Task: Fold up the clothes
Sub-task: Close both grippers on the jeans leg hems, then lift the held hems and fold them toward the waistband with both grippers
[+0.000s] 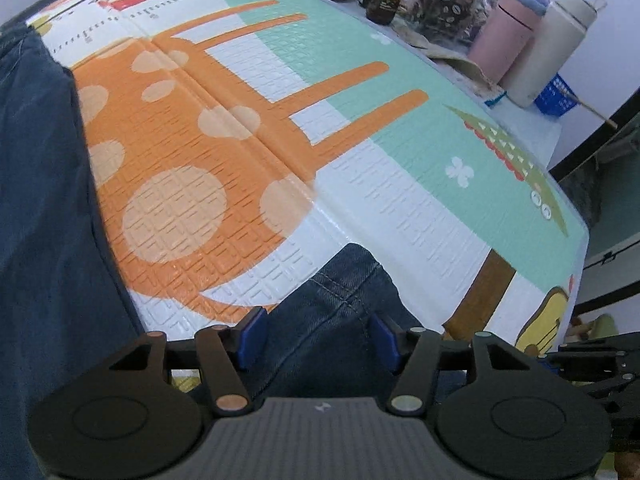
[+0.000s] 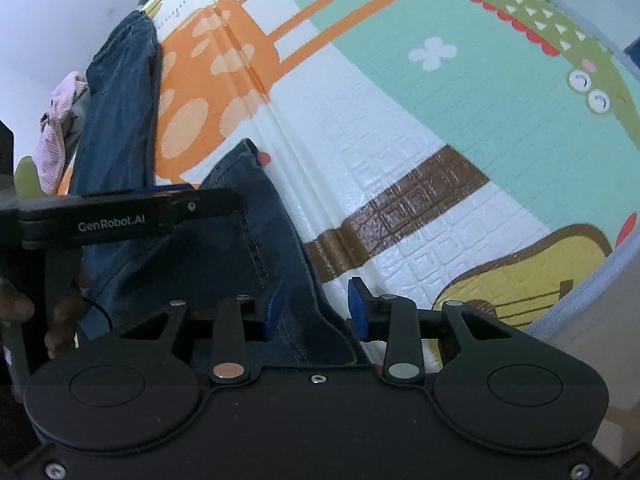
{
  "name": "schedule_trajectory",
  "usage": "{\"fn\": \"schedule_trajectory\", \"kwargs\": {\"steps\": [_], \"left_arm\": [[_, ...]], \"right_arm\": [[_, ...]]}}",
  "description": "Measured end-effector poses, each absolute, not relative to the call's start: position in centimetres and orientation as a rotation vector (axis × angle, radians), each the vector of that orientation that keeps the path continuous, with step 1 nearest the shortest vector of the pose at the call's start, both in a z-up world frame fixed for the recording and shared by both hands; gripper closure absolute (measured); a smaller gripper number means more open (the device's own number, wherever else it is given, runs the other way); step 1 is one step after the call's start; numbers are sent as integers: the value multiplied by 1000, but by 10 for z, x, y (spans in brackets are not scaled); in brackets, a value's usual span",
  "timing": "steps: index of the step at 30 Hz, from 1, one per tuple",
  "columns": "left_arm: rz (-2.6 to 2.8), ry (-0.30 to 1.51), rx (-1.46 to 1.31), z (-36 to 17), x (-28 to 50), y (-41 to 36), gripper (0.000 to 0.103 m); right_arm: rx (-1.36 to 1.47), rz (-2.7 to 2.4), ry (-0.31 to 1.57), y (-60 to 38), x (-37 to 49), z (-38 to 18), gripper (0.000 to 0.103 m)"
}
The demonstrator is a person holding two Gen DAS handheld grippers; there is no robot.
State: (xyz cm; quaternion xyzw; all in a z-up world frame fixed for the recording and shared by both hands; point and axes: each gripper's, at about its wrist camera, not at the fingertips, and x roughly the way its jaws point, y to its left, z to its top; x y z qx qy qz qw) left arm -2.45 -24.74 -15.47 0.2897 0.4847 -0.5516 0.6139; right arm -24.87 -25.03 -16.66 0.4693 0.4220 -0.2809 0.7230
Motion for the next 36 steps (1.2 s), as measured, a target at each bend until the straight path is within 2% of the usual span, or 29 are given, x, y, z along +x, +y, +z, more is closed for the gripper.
{"fn": "schedule_trajectory", "kwargs": {"steps": [5,6,9,10,14,23,31,33,36], "left_arm": [[-1258,1079,704,-155,-30,-246,48],[-1250,1074,706,-155,-30,-246,53],[-1227,1078,708,-153,-28,-244,82],[-1225,1088,698,-153,-27,-243,85],[-1209,1102,672,-150,-27,-237,90],[-1201,1075,572,-114,-29,-208,91],[-1108,1059,479,-87,-23,-160,91],[-1067,1057,453,-84,-20,-144,98],[-993,1052,416,-77,-12,-116,98]], "right_arm": [[1026,-614,934,-243,-248,-173,71],[1012,-616,934,-241,-248,-173,72],[998,-632,927,-238,-249,-172,79],[999,-636,920,-238,-251,-171,83],[1002,-613,892,-237,-254,-168,92],[1032,-502,820,-228,-257,-147,101],[1004,-381,804,-214,-253,-130,101],[985,-349,812,-207,-249,-126,101],[963,-280,828,-196,-243,-121,101]]}}
